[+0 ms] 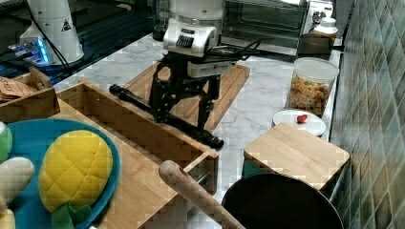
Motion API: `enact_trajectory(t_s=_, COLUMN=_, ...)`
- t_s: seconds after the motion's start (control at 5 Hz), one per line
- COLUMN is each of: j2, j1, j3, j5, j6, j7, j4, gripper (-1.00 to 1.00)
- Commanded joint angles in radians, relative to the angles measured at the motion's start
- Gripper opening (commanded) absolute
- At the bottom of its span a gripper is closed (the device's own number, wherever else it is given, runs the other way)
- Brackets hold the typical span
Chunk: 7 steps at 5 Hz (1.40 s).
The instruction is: Open the drawer.
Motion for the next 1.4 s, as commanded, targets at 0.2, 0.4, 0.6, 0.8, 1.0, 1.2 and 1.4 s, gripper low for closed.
enact_trajectory(t_s=0.2, j2=0.003, j1=0.24, j3=0.167, j5=0.055, j6=-0.049, j7=0.174, j4=0.087, gripper=1.0)
enact_trajectory(t_s=0.4, j2=-0.018, j1=0.255, j3=0.163, j5=0.082, j6=-0.048, j7=0.165, j4=0.065, gripper=1.0)
enact_trajectory(t_s=0.6, j2=-0.051, j1=0.27, j3=0.143, j5=0.091, j6=-0.004, j7=0.186, j4=0.02, gripper=1.0)
enact_trajectory(t_s=0.8, j2=-0.038, j1=0.232, j3=0.17, j5=0.114, j6=0.059, j7=0.146, j4=0.014, gripper=1.0)
enact_trajectory(t_s=1.0, j2=-0.038, j1=0.25, j3=0.165, j5=0.14, j6=0.065, j7=0.235, j4=0.033, gripper=1.0)
enact_trajectory(t_s=1.2, j2=-0.038, j1=0.246, j3=0.17, j5=0.137, j6=0.065, j7=0.237, j4=0.033, gripper=1.0)
enact_trajectory(t_s=1.4, j2=-0.038, j1=0.242, j3=0.174, j5=0.134, j6=0.065, j7=0.239, j4=0.033, gripper=1.0)
